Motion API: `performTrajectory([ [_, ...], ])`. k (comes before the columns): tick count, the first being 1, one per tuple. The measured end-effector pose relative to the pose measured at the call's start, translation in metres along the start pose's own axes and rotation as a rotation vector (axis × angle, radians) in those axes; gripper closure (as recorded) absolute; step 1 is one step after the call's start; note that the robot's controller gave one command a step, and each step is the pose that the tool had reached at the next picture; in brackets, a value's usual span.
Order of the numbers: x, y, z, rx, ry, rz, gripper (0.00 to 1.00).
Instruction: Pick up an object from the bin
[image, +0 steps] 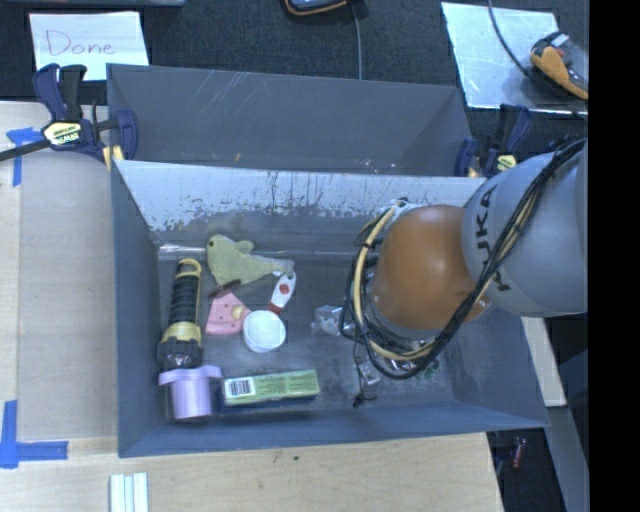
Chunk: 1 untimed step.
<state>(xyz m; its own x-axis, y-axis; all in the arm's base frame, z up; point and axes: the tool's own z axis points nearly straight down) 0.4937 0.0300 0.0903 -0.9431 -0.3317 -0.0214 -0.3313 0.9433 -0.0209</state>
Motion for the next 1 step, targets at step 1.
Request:
performTrajectory([
  [1,-0.0236,0.0311,-0.0532,-0.009,-0.014,0.103,0.0],
])
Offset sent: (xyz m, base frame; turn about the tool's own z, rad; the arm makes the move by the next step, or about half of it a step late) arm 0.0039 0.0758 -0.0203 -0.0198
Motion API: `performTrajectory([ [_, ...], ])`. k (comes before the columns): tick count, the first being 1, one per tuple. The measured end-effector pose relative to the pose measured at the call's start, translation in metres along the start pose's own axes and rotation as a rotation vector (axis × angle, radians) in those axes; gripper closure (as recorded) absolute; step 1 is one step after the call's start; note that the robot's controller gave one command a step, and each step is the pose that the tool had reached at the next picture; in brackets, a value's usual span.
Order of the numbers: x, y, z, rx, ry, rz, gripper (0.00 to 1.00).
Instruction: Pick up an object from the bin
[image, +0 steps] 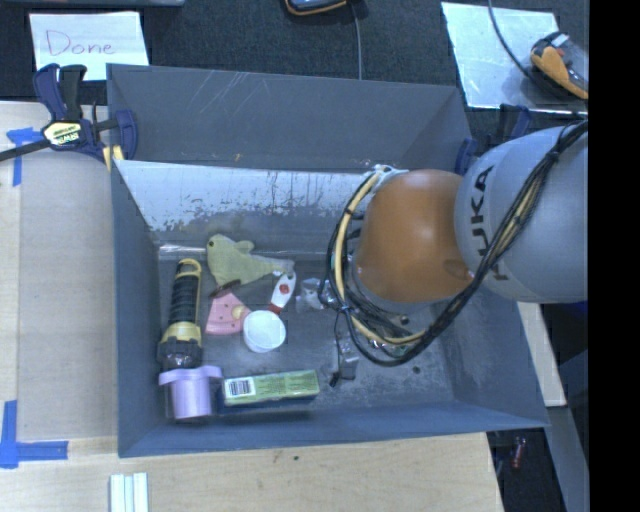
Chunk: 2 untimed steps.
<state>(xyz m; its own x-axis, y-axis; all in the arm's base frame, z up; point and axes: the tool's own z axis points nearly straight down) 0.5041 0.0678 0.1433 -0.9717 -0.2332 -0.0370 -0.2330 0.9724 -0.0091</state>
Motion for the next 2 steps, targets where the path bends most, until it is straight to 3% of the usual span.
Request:
performTrajectory([
  [1,-0.004,0.034,0.066,0.016,0.013,-0.124,0.0],
  [2,-0.002,0.031,0.053,0.01,0.007,-0.097,0.0],
])
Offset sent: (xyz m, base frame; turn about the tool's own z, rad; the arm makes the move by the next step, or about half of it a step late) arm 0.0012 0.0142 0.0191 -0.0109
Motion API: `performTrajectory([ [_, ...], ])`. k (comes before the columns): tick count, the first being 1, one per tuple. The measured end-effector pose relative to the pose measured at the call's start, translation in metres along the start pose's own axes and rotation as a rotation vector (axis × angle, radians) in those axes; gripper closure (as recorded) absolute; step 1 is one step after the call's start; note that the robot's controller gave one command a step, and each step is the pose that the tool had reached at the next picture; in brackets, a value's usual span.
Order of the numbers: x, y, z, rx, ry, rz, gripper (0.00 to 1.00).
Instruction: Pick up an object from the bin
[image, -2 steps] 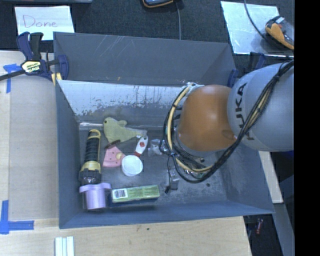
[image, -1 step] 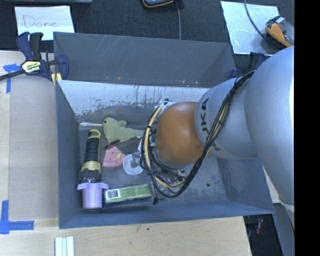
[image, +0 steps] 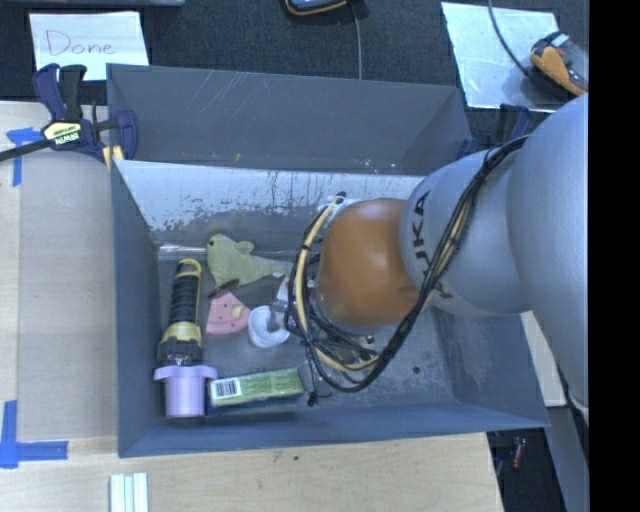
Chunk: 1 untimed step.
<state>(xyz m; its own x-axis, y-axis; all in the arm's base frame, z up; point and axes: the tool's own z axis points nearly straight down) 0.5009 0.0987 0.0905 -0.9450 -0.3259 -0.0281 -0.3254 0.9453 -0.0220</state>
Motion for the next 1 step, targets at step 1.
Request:
performTrajectory([
  [1,-0.029,0.0376,-0.0758,0.001,0.0,-0.252,0.0],
])
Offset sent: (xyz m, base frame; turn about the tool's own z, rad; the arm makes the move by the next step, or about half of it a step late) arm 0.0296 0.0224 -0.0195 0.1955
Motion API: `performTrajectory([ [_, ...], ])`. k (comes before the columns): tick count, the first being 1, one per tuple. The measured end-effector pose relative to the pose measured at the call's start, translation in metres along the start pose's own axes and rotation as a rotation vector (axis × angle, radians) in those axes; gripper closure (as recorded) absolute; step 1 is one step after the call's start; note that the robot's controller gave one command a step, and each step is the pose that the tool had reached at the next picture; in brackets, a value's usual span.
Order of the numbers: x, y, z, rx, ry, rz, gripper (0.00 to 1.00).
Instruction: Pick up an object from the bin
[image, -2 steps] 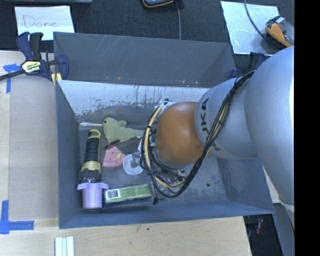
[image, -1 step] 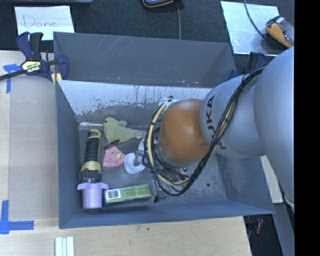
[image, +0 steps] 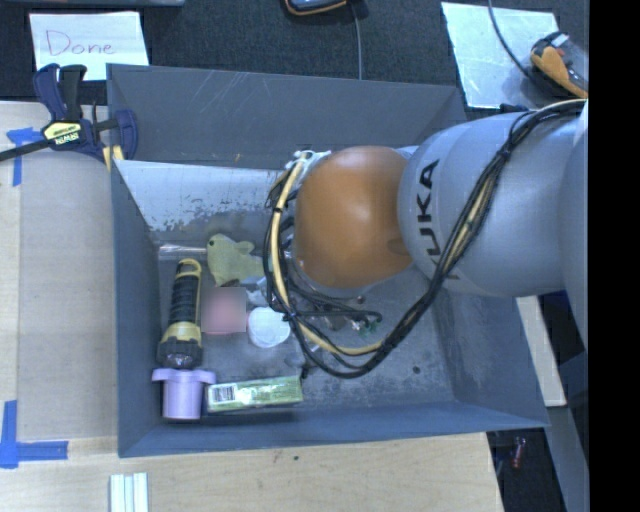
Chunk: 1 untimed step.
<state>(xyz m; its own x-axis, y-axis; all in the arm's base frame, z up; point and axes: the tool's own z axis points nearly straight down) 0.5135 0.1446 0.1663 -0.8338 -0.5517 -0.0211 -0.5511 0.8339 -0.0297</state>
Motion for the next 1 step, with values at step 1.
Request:
performTrajectory([
  [1,-0.0011,-0.0244,0.0913,0.001,-0.01,0.446,0.0],
])
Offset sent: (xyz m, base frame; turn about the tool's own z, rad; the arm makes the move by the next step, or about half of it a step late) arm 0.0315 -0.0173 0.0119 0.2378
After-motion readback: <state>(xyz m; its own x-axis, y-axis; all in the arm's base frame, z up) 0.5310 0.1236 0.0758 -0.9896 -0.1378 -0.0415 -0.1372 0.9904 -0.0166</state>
